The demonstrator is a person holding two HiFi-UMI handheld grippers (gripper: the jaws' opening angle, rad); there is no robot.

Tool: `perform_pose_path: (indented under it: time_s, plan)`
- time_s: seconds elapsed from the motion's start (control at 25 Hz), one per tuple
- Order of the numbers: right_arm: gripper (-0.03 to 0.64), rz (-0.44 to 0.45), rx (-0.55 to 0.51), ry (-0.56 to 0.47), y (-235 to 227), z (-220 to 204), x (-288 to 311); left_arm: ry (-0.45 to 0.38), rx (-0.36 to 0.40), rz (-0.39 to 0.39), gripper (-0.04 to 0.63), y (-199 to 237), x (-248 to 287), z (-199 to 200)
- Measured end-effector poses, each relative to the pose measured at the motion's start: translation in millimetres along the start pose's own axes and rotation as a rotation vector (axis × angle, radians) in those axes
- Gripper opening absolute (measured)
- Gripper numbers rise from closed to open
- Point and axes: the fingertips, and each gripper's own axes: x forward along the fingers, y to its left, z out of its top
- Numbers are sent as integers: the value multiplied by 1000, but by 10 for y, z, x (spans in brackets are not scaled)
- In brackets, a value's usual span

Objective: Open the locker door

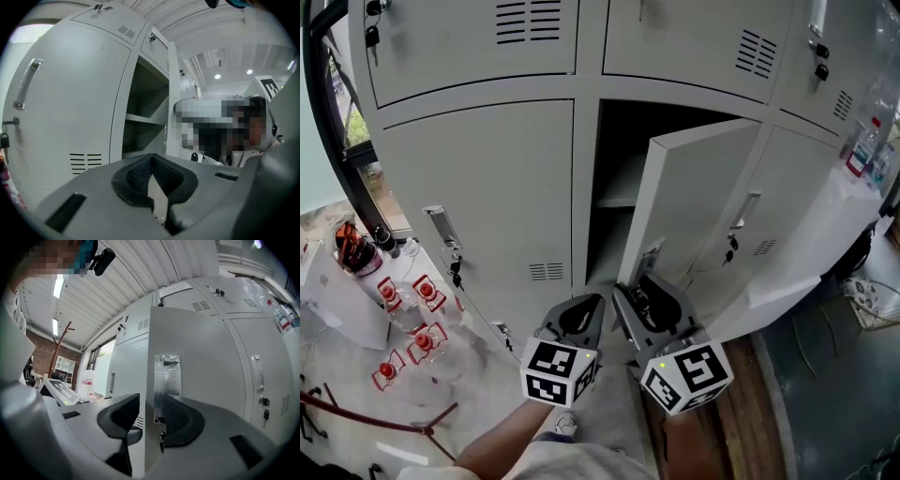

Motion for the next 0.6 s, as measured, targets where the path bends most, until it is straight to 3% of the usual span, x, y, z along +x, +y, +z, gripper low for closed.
perform_pose_path:
  time_s: [0.6]
  plan:
    - [147,5,-4,-24,-104,37,-593,10,25,4,6,-487,-2,-37]
